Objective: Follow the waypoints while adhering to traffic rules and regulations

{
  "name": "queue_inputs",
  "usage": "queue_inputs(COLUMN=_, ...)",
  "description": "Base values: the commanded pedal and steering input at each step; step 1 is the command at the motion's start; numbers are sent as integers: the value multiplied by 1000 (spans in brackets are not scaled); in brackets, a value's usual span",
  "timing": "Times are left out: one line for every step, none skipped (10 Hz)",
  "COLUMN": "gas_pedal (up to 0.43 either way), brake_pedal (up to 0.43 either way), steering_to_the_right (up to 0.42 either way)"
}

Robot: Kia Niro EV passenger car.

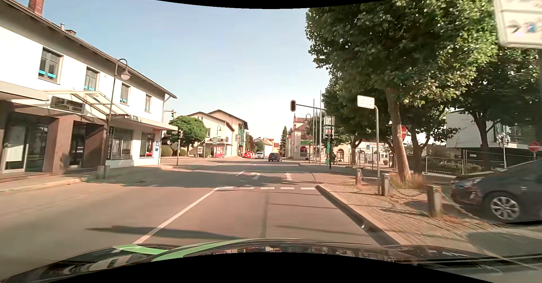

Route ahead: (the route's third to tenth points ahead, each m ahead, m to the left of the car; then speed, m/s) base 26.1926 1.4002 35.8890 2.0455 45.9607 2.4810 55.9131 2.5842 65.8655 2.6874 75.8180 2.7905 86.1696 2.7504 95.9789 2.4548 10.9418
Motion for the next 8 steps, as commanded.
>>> queue_inputs(gas_pedal=138, brake_pedal=0, steering_to_the_right=15)
queue_inputs(gas_pedal=138, brake_pedal=0, steering_to_the_right=15)
queue_inputs(gas_pedal=138, brake_pedal=0, steering_to_the_right=15)
queue_inputs(gas_pedal=150, brake_pedal=0, steering_to_the_right=15)
queue_inputs(gas_pedal=150, brake_pedal=0, steering_to_the_right=14)
queue_inputs(gas_pedal=150, brake_pedal=0, steering_to_the_right=14)
queue_inputs(gas_pedal=169, brake_pedal=0, steering_to_the_right=14)
queue_inputs(gas_pedal=169, brake_pedal=0, steering_to_the_right=13)
